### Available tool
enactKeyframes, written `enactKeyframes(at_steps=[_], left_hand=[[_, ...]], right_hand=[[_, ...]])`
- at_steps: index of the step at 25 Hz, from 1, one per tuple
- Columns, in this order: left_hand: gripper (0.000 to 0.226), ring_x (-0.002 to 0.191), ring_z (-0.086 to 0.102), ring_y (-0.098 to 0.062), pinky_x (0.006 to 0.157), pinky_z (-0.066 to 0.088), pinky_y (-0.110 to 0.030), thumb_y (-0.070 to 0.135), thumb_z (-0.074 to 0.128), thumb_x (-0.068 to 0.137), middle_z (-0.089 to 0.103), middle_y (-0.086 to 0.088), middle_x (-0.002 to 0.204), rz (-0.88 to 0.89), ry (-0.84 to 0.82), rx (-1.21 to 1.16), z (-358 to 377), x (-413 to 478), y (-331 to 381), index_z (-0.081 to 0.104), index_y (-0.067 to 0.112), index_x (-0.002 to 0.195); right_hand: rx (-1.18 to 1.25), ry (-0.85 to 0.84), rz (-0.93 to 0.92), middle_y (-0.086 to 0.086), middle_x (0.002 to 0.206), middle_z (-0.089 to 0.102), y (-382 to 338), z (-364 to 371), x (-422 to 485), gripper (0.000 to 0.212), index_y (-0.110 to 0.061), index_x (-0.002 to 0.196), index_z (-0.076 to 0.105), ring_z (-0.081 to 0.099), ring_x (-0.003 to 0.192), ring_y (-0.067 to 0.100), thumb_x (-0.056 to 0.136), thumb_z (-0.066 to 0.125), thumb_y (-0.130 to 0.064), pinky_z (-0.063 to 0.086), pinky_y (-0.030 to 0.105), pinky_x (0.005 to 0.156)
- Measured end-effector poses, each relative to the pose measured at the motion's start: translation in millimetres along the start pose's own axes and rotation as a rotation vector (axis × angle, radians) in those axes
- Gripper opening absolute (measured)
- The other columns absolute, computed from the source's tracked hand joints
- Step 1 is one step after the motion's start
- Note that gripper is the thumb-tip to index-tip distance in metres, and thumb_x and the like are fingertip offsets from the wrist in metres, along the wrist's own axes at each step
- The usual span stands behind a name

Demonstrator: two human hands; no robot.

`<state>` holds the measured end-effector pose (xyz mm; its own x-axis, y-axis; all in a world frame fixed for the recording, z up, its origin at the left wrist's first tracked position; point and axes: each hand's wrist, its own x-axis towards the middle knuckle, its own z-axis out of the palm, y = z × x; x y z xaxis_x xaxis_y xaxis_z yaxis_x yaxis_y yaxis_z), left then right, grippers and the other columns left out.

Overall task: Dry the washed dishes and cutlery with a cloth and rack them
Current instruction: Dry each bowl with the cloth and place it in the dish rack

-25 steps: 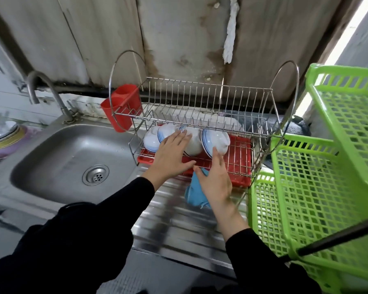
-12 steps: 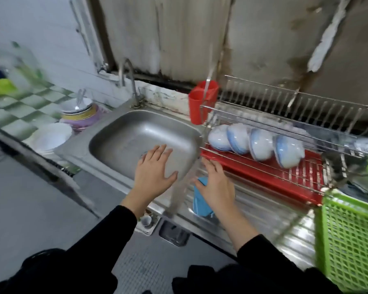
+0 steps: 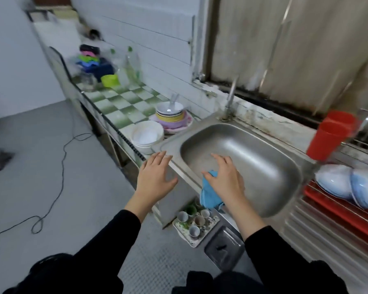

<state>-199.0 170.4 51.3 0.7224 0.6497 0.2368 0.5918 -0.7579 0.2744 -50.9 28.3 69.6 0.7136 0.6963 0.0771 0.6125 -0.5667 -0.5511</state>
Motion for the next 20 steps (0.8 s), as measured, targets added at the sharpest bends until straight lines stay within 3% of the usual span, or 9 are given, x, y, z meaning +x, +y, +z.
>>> enactKeyframes(at_steps=[5, 14, 20], left_hand=[[0.063, 0.143, 0.025, -0.019, 0.113, 0.022, -0.038, 0.046, 0.062, 0.086, 0.033, 0.002, 0.155, -0.118, 0.0, -0.038, -5.3, 22.4, -58.8, 0.043, 0.025, 0.142], [0.051, 0.142, 0.027, -0.015, 0.111, 0.024, -0.033, 0.035, 0.054, 0.093, 0.037, 0.004, 0.152, -0.144, -0.094, -0.017, 25.8, 136.9, -153.1, 0.045, 0.023, 0.141], [0.047, 0.14, 0.032, -0.016, 0.115, 0.024, -0.032, 0.021, 0.046, 0.096, 0.041, 0.002, 0.151, -0.038, -0.288, -0.006, 69.0, 219.1, -196.4, 0.044, 0.022, 0.143]], right_hand=[[-0.002, -0.041, -0.071, -0.002, 0.136, 0.045, -48.8, 35.1, 56.9, 0.057, -0.029, 0.141, 0.042, 0.054, 0.113, 0.022, 0.09, 0.062, -0.044, 0.045, 0.034, 0.086], [0.044, -0.218, -0.223, -0.005, 0.135, 0.055, -114.3, 96.3, 209.7, 0.05, -0.032, 0.133, 0.055, 0.053, 0.12, 0.018, 0.085, 0.069, -0.039, 0.047, 0.039, 0.097], [-0.317, -0.47, -0.48, -0.009, 0.146, 0.045, -141.5, 118.2, 304.4, 0.058, -0.041, 0.14, 0.045, 0.042, 0.132, 0.014, 0.086, 0.066, -0.032, 0.039, 0.035, 0.101]])
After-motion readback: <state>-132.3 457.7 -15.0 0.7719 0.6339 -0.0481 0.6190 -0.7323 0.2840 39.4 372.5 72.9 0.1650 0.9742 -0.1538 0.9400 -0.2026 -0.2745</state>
